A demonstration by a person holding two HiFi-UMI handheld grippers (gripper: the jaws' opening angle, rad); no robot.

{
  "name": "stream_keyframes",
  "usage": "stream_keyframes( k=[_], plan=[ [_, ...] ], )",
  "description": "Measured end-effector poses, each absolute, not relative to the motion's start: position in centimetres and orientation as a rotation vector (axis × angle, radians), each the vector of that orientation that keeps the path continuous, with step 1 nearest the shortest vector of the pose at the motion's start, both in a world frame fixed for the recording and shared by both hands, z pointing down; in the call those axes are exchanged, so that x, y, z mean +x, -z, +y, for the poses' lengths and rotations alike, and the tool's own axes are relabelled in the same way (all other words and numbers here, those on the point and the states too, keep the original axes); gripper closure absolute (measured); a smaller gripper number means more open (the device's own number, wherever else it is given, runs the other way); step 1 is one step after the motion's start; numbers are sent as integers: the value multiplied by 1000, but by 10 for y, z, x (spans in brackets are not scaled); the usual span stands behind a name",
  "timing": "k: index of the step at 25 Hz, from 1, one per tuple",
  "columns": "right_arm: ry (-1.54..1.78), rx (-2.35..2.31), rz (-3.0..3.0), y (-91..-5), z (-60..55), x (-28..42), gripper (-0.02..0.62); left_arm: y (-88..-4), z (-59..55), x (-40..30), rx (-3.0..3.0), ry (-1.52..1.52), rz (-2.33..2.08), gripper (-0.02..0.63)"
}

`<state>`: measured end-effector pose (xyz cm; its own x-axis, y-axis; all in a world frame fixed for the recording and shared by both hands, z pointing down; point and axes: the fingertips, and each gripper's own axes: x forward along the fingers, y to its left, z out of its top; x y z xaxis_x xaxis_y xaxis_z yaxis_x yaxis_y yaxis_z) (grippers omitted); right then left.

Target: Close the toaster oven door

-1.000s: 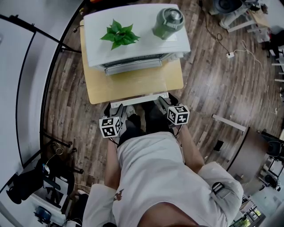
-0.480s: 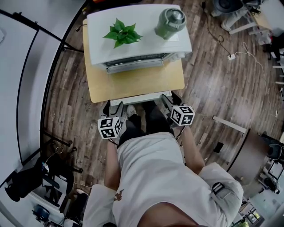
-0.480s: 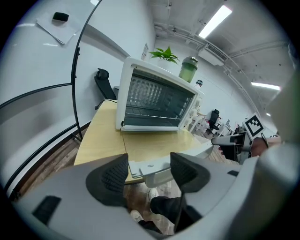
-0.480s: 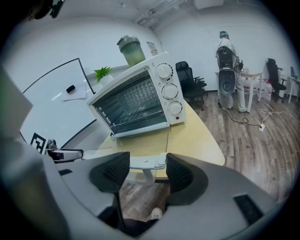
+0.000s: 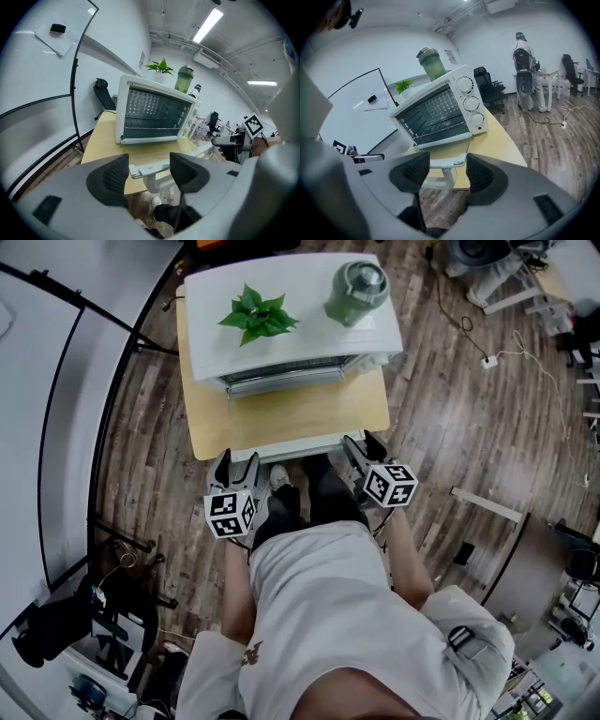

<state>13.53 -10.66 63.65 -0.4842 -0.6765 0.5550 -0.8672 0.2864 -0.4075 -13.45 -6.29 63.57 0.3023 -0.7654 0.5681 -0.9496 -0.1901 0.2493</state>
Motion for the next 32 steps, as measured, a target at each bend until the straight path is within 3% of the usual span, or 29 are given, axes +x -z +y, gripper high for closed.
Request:
stream_keyframes(
  k=[18,32],
  plan=[
    [-1021,1493,-2361,-600,-132,131,345,-589,-76,-132,2161,-421,-1565,360],
    [-1030,1553,-2404,-581,-151,129,344,-578,-69,-93,2427,-682,-1420,384]
  ],
)
